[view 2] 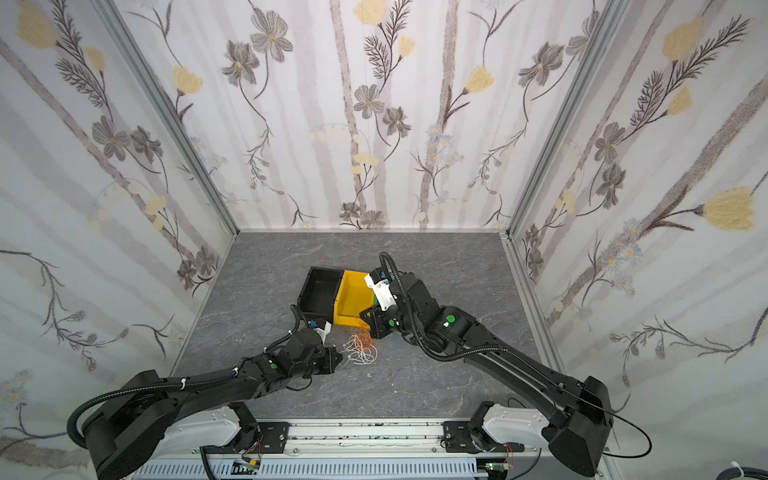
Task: Untangle the cables
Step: 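Grasp an orange wire with the right gripper and lift it from the pile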
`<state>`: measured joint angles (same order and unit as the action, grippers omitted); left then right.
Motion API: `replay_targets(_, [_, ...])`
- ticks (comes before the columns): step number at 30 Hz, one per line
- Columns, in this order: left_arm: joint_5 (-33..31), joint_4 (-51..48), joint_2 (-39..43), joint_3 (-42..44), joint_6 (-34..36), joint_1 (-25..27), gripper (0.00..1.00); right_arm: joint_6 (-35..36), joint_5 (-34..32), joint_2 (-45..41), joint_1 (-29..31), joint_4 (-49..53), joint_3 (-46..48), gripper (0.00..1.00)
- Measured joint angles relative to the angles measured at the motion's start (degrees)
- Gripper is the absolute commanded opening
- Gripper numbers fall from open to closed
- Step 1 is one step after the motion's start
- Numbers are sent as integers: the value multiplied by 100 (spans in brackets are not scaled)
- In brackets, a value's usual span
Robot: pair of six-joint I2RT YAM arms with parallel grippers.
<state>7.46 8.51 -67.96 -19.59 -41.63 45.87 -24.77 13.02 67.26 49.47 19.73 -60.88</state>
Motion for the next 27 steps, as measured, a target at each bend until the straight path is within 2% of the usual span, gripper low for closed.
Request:
replay_targets(3, [-22,-37,203,4,0,0,3,39,-122,-90,-9,24,-11,2])
replay_targets(5, [-37,-107,369,4,2,0,9,39,-125,-85,-17,44,15,2])
replay_targets(6, [-37,-162,468,4,2,0,13,37,-127,-79,-22,42,52,2])
replay_targets(10, [52,-205,837,4,39,0,39,-72,-98,-26,-26,26,282,2])
replay_targets(13, [330,22,933,24,111,57,52,-179,-72,28,-26,-37,363,2])
replay_targets(16, [634,376,857,39,243,203,60,-291,-24,166,-33,-129,382,2])
replay_targets(20, [870,811,511,33,380,400,63,-444,13,339,-52,-155,396,2])
replay_targets(27, [863,1091,-219,-81,538,546,53,-627,85,369,-111,-201,422,2])
